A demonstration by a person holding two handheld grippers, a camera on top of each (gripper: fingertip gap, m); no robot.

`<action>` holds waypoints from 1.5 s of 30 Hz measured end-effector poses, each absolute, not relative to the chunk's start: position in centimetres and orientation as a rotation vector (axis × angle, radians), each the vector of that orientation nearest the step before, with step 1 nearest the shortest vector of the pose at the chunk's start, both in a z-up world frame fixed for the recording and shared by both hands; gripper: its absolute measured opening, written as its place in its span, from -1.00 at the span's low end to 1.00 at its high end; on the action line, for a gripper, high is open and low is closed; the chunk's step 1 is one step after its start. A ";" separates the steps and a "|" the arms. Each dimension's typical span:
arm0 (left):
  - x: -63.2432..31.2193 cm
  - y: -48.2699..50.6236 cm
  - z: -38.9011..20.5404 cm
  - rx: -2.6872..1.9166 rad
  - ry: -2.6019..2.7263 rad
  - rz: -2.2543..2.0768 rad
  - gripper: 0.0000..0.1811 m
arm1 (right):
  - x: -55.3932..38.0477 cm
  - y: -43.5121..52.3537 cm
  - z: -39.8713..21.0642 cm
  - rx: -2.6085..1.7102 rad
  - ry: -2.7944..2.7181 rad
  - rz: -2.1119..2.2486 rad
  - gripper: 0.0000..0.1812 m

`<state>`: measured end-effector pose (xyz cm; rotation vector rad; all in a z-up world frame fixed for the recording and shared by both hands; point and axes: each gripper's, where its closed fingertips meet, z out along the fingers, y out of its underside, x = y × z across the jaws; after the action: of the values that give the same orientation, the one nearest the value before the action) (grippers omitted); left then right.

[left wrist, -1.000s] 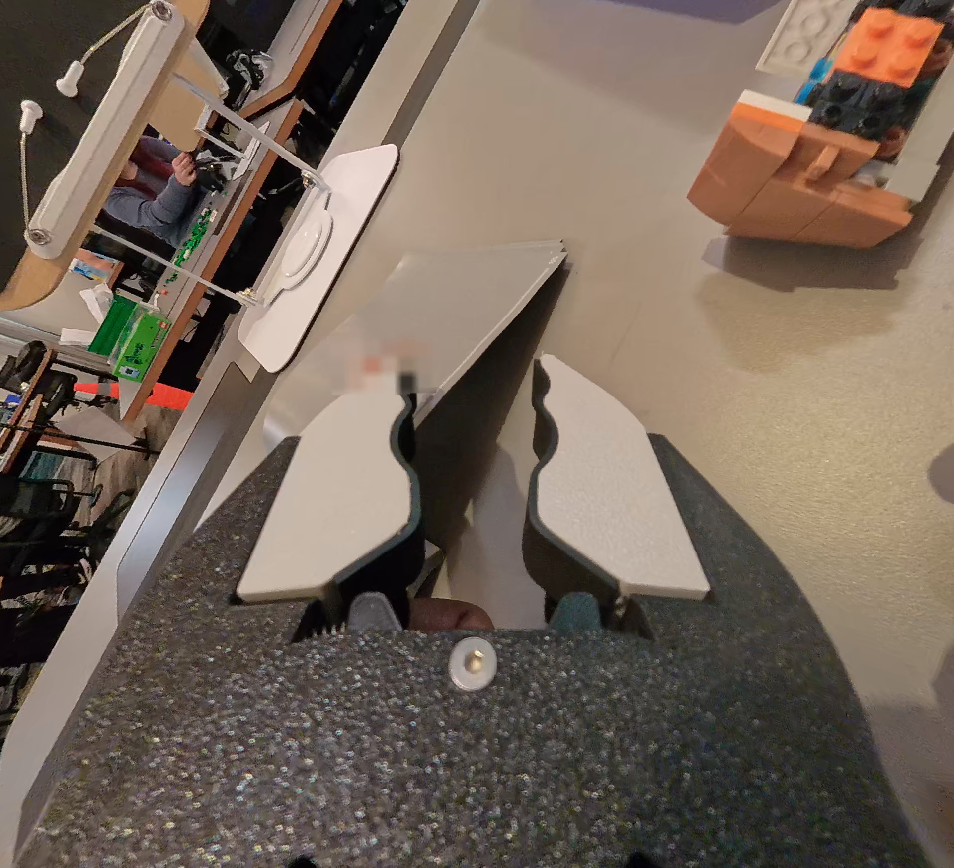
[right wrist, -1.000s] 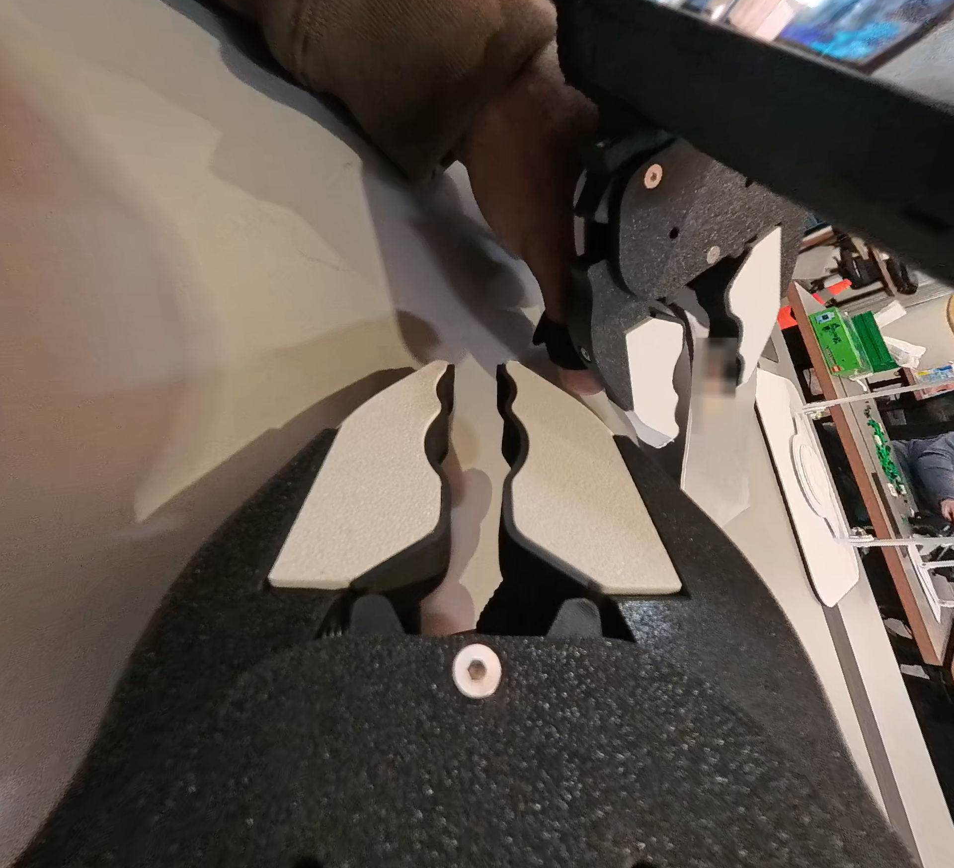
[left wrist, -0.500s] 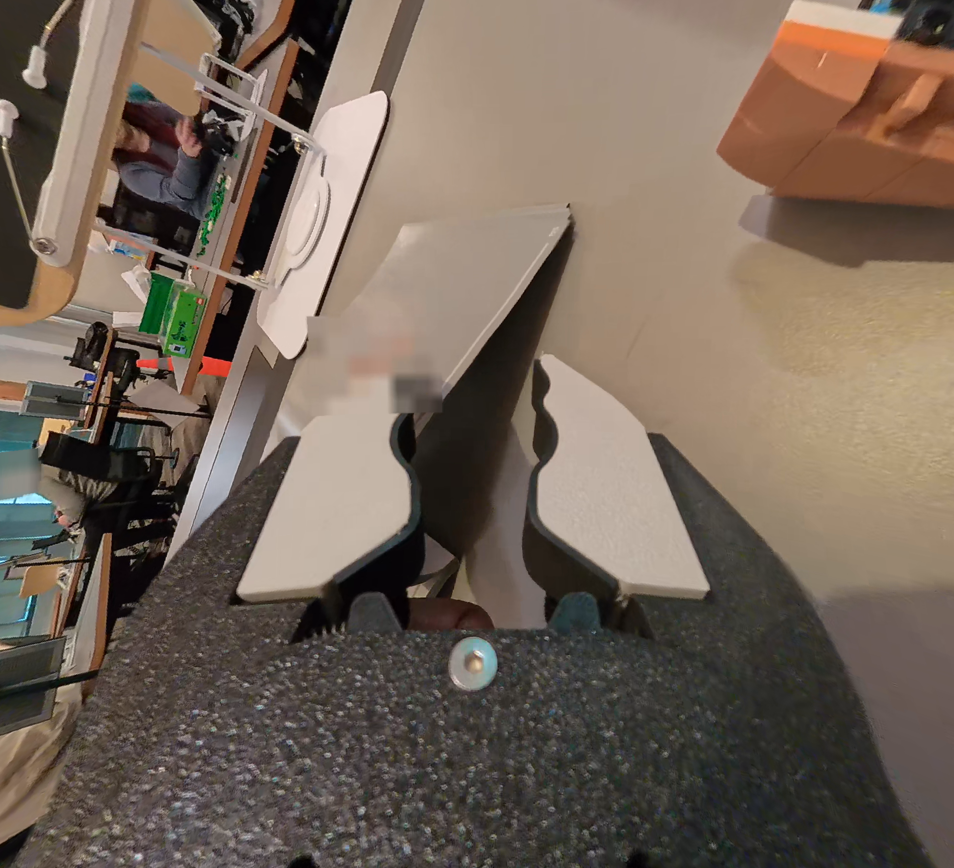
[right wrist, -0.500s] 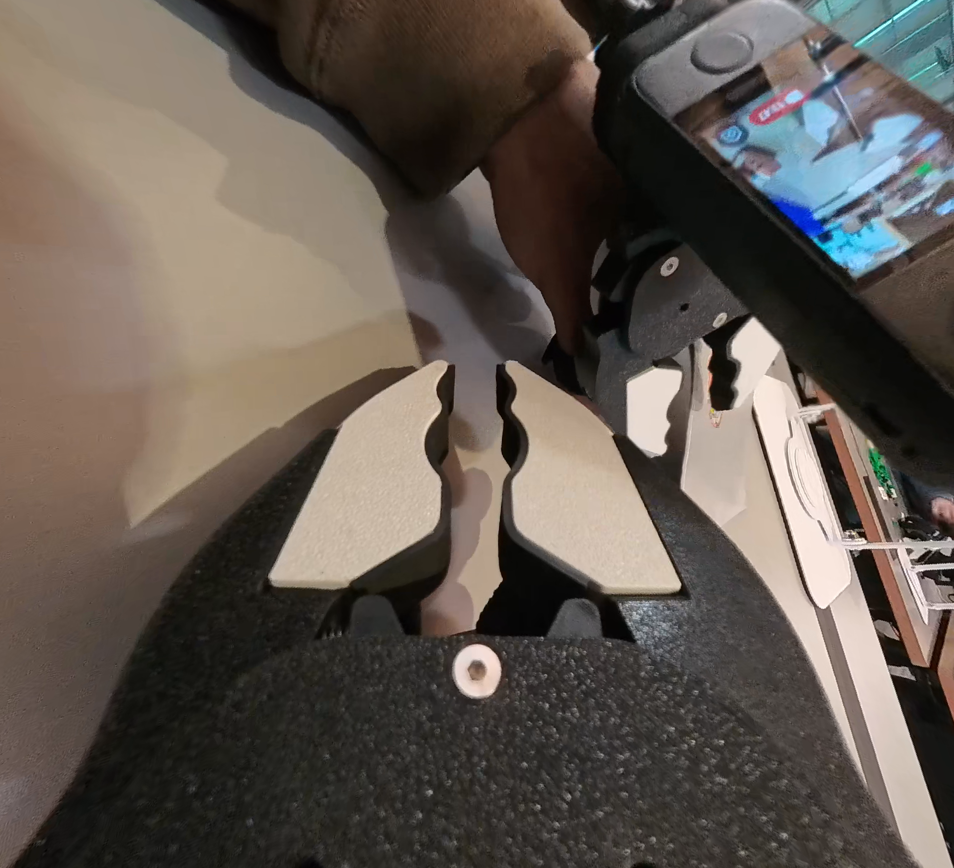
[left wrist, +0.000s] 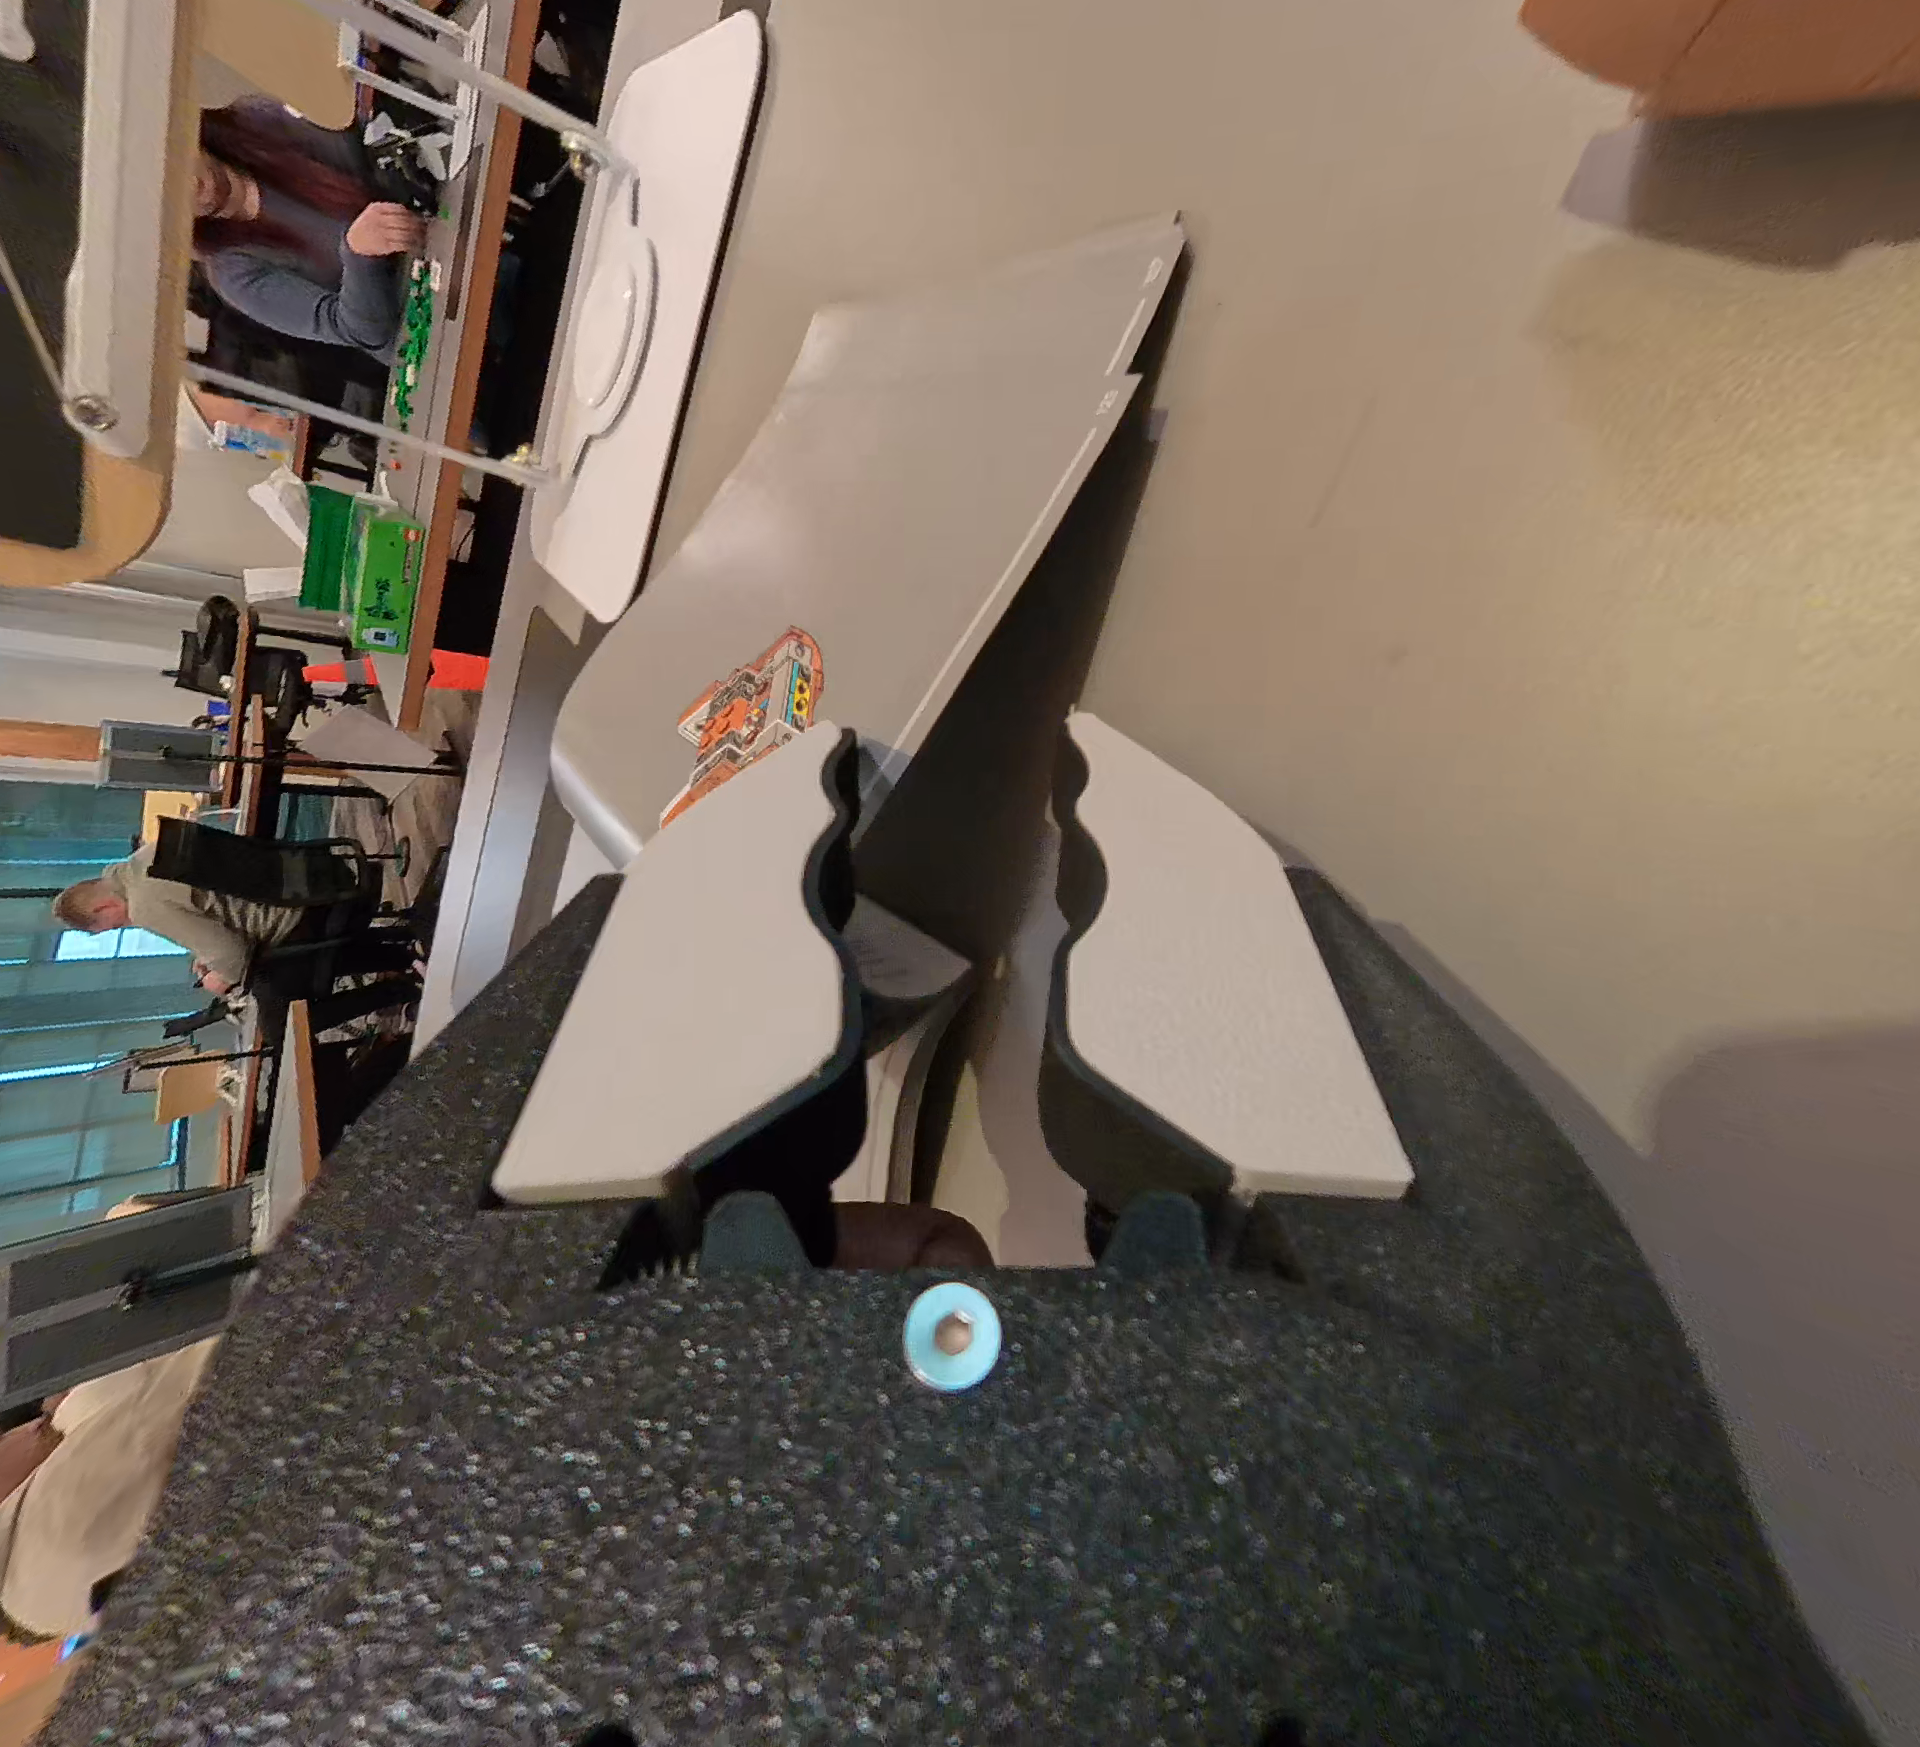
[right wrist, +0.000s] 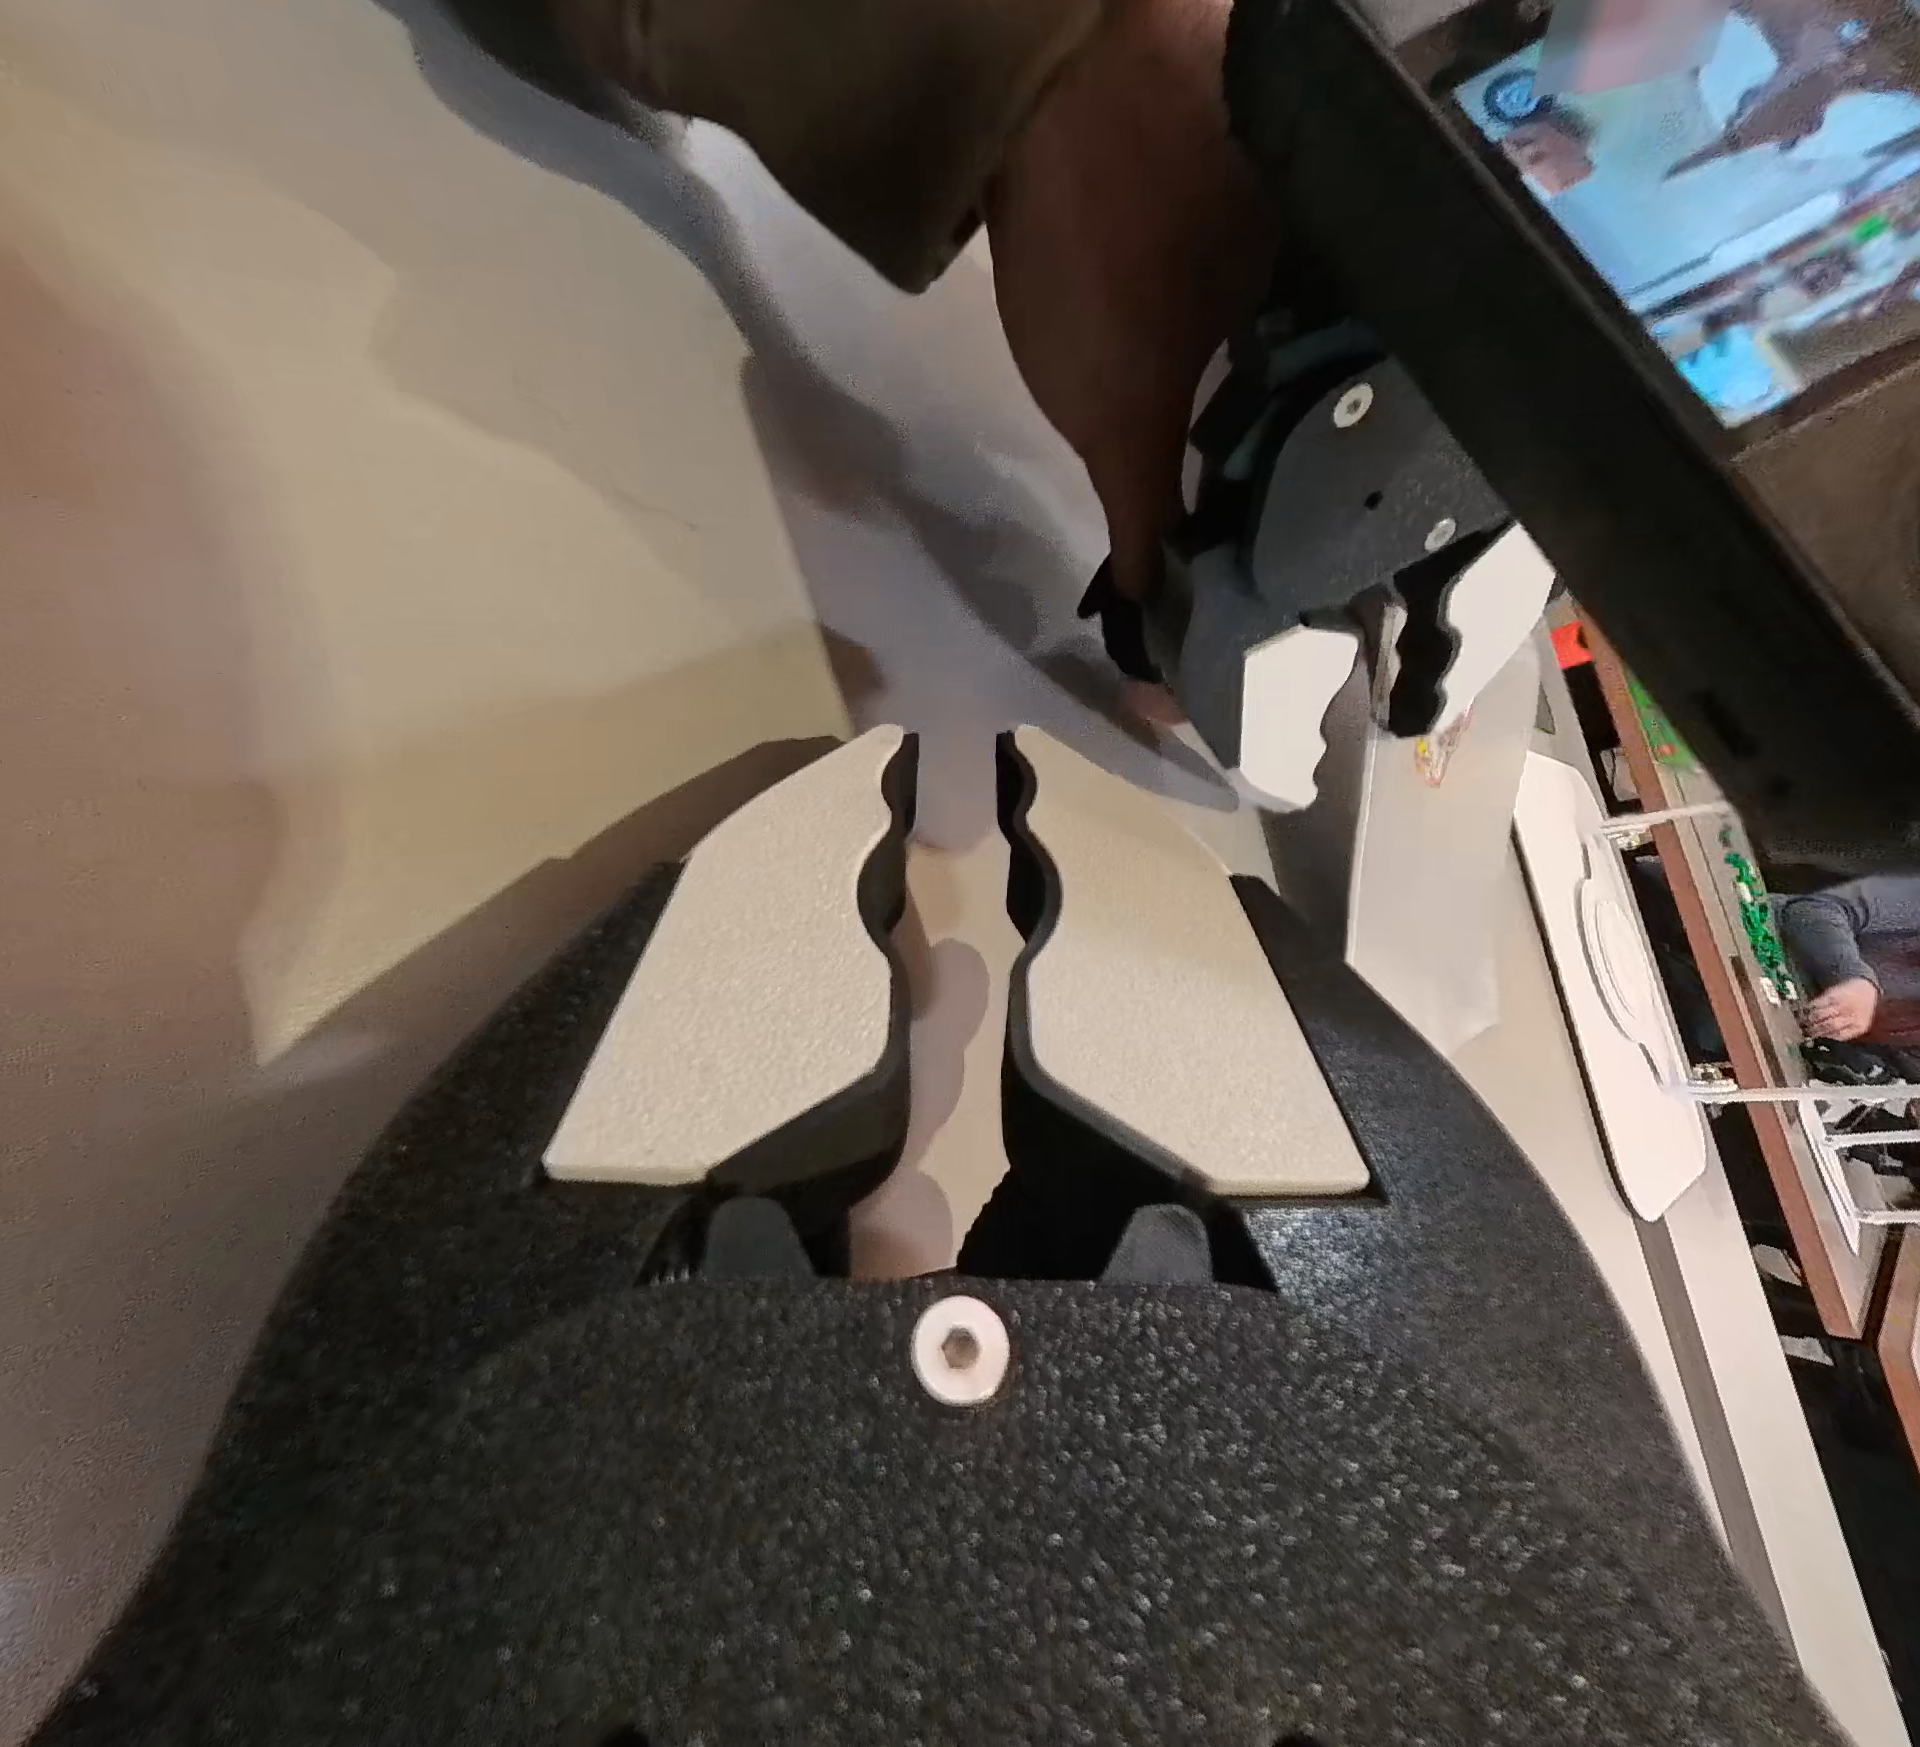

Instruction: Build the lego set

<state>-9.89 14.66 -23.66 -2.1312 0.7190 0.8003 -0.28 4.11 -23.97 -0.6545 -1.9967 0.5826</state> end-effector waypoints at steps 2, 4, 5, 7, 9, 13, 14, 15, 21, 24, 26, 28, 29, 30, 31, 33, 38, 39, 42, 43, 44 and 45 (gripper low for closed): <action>-10.5 14.2 -23.4 -2.133 0.711 0.831 -0.60 | -0.3 4.1 -24.0 -0.654 -1.997 0.583 -0.84; -11.2 13.8 -23.1 -2.137 0.701 0.864 -0.60 | -0.3 4.1 -24.0 -0.654 -1.997 0.583 -0.84; -11.6 13.6 -23.0 -2.140 0.694 0.883 -0.60 | -0.3 4.1 -24.0 -0.654 -1.997 0.583 -0.84; -12.4 13.0 -22.8 -2.148 0.676 0.917 -0.60 | -0.3 4.1 -24.0 -0.653 -1.997 0.583 -0.84; -13.1 12.5 -22.6 -2.154 0.655 0.940 -0.60 | -0.3 4.1 -24.0 -0.652 -1.996 0.582 -0.84; -14.3 11.5 -22.3 -2.172 0.591 0.931 -0.60 | -0.2 4.1 -24.0 -0.651 -1.996 0.582 -0.84; -14.5 11.3 -22.2 -2.174 0.572 0.918 -0.60 | -0.2 4.1 -24.0 -0.650 -1.996 0.581 -0.84; -14.6 11.2 -22.1 -2.176 0.554 0.903 -0.60 | -0.2 4.1 -24.0 -0.650 -1.996 0.581 -0.84; -14.8 10.8 -21.7 -2.168 0.446 0.772 -0.60 | -0.2 4.1 -24.0 -0.648 -1.997 0.580 -0.85; -14.7 11.0 -21.5 -2.153 0.418 0.737 -0.60 | -0.2 4.1 -24.0 -0.646 -1.997 0.579 -0.85; -14.4 11.2 -21.5 -2.146 0.420 0.724 -0.60 | -0.2 4.1 -24.0 -0.644 -1.997 0.578 -0.85; -13.2 11.7 -21.4 -2.133 0.429 0.644 -0.60 | -0.2 4.1 -24.0 -0.644 -1.998 0.577 -0.86; -12.5 12.2 -21.5 -2.128 0.439 0.595 -0.60 | -0.2 4.1 -24.0 -0.643 -1.999 0.577 -0.86; -11.9 12.6 -21.6 -2.129 0.452 0.567 -0.60 | -0.2 4.1 -24.0 -0.643 -1.999 0.576 -0.86; -11.5 13.0 -21.7 -2.133 0.471 0.565 -0.60 | -0.2 4.1 -24.0 -0.642 -1.998 0.576 -0.86; -11.1 13.8 -21.6 -2.134 0.522 0.592 -0.59 | -0.2 4.1 -24.0 -0.640 -1.997 0.574 -0.86; -10.4 16.1 -22.3 -2.249 0.650 0.579 -0.51 | -0.2 4.0 -24.0 -0.631 -1.996 0.570 -0.87; -10.4 16.7 -22.3 -2.271 0.668 0.579 -0.50 | -0.2 4.0 -24.0 -0.631 -1.996 0.570 -0.87; -10.3 17.9 -23.0 -2.369 0.726 0.566 -0.49 | -0.1 4.1 -24.0 -0.628 -1.996 0.565 -0.88; -10.3 18.1 -23.3 -2.398 0.750 0.572 -0.49 | -0.1 4.1 -24.0 -0.628 -1.996 0.563 -0.88; -10.2 18.0 -23.6 -2.437 0.775 0.567 -0.49 | 0.0 4.2 -24.0 -0.628 -1.995 0.562 -0.88; -10.2 17.7 -24.1 -2.491 0.800 0.549 -0.49 | 0.0 4.2 -24.0 -0.628 -1.995 0.561 -0.88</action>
<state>-10.16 17.70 -24.14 -2.4911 0.7996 0.5487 0.01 4.23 -24.04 -0.6276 -1.9952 0.5614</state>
